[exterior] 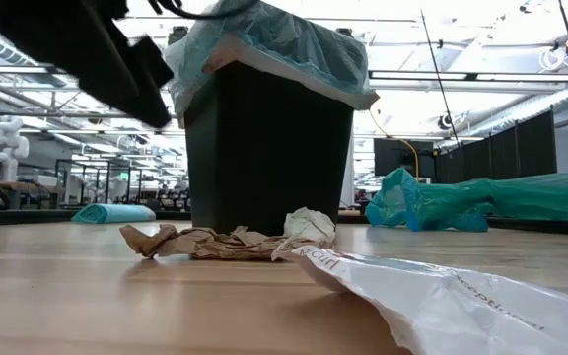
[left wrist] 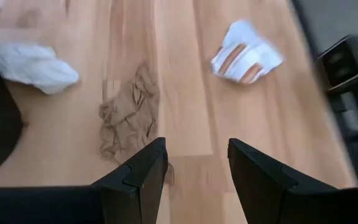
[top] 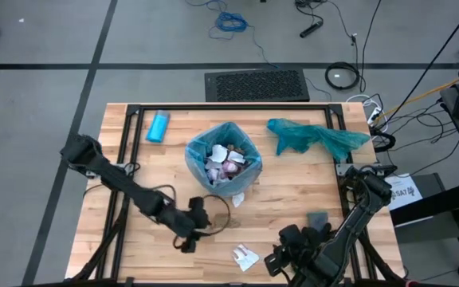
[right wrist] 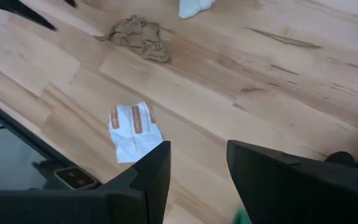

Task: Place trash/remove bag and relplace
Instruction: Put the brown paper trash into the trash bin, then put the white paper trash into the trash bin

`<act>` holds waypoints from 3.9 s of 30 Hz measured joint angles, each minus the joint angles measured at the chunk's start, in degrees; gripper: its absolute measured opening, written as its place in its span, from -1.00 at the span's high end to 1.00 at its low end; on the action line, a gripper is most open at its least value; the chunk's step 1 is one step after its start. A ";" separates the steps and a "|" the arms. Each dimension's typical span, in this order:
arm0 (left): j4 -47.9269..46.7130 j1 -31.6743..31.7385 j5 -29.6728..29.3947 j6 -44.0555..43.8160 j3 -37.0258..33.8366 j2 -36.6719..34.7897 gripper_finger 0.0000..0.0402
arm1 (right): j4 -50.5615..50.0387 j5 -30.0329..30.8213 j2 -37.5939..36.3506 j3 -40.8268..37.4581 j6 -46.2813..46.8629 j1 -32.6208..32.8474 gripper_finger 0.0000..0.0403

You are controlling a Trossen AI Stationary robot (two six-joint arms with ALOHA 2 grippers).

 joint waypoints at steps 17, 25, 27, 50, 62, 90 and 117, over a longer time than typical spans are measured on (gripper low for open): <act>-9.95 5.67 -0.54 -9.14 12.65 19.88 0.19 | -0.37 -1.97 0.00 0.00 0.62 5.87 0.26; -10.72 5.02 4.40 -16.79 17.12 21.16 0.93 | -0.67 -2.92 0.00 0.00 0.54 8.99 0.26; -10.85 3.93 4.57 -18.03 19.63 21.16 0.95 | -1.29 -2.83 0.00 0.00 -0.38 9.51 0.26; -51.34 10.96 -6.92 0.62 67.42 20.86 0.99 | -6.72 -2.56 0.63 -0.26 -4.20 10.17 0.26; -63.00 22.96 -5.52 12.40 65.04 12.37 0.99 | -5.94 -1.02 0.63 -0.26 3.37 10.04 0.26; -61.26 33.16 6.03 20.03 42.15 -1.85 0.27 | -4.50 1.89 0.55 -0.28 4.21 1.98 0.26; -57.32 7.55 -3.30 -7.73 41.37 -9.87 0.12 | 3.47 0.00 0.52 -0.28 -24.69 -6.69 0.26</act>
